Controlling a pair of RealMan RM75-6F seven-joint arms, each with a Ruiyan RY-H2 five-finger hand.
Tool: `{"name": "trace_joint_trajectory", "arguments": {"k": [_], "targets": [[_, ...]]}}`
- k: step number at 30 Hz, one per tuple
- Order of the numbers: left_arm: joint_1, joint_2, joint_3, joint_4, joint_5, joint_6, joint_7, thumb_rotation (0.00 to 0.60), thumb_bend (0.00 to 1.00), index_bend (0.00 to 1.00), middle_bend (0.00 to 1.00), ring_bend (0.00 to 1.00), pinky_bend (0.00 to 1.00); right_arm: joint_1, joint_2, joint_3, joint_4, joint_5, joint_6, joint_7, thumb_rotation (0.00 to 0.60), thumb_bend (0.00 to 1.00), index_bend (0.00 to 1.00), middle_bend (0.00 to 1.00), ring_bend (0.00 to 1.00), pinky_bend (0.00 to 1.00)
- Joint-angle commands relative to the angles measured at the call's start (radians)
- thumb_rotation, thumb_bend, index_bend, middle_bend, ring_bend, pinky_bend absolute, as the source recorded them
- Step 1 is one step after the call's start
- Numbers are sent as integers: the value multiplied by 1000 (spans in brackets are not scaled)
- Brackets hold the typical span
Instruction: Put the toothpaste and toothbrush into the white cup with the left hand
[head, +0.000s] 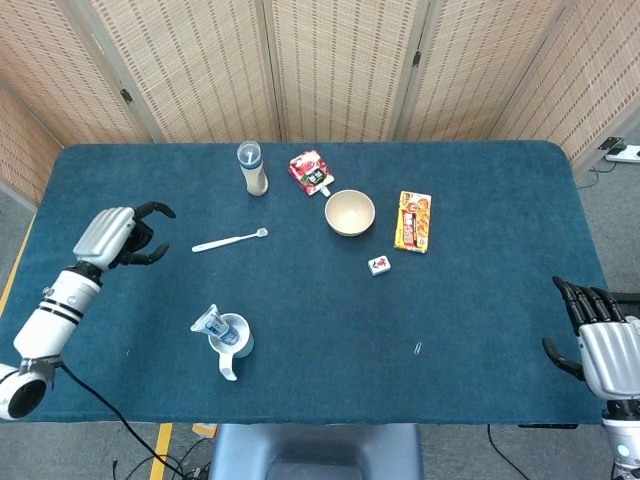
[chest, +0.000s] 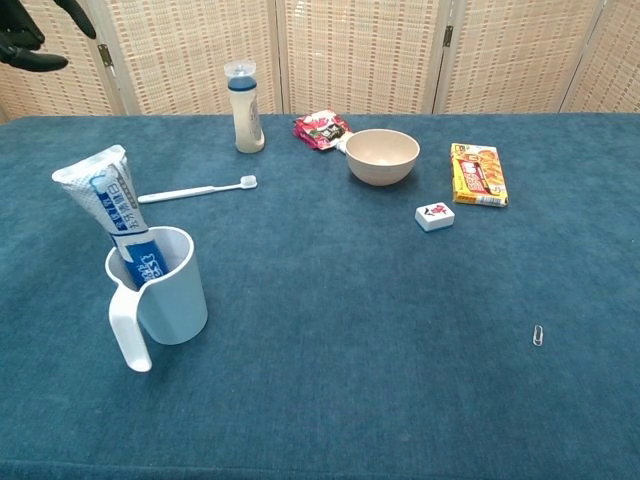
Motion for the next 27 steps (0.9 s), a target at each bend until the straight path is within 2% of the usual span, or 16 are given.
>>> {"name": "trace_joint_trajectory", "arguments": {"k": [1,8,17,20,27], "targets": [[-65,-90,-19,107,-99,-77,103,600,400,365,976,886,969,-3,3,-1,-2,-1,5,0,600,195,2,175,170,178],[-146,-198,-22,242,-216,-181,229,600,400,367,981,896,971,-6,5,-1,-6,0,5,-4,600,195,2,175,170,178],[-238,-304,23,394,-334,-355,349,600,414,362,996,912,978,-2,4,1,-4,9,-7,-8,600,195,2,175,170,178],[-266,-337,39,443,-375,-406,374,600,514,347,1000,923,983,-1,3,2,-4,13,-11,-9,600,195,2,175,170,178],[-308,-413,69,544,-455,-475,399,600,659,311,1000,934,988,1,5,4,-4,25,-20,-12,600,195,2,176,170,178]]}}
